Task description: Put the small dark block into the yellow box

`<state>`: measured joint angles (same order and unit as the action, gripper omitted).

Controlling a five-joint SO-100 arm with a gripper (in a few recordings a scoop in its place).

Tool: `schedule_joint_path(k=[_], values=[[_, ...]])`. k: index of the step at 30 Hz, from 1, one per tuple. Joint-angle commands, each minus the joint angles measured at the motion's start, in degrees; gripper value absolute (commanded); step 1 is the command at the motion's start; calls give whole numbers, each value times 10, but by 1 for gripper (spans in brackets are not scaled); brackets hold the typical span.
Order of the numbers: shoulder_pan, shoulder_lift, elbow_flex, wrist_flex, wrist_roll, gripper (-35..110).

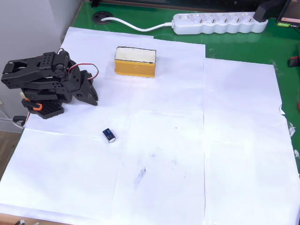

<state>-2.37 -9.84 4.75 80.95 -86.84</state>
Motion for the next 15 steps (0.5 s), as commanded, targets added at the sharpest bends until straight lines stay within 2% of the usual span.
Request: schedule_joint_path(k=[1,5,11,15], values=[[10,28,17,3,25,3],[28,120,89,-54,83,3],[38,265,255,-49,141,3],[76,430,387,-46,163,3]])
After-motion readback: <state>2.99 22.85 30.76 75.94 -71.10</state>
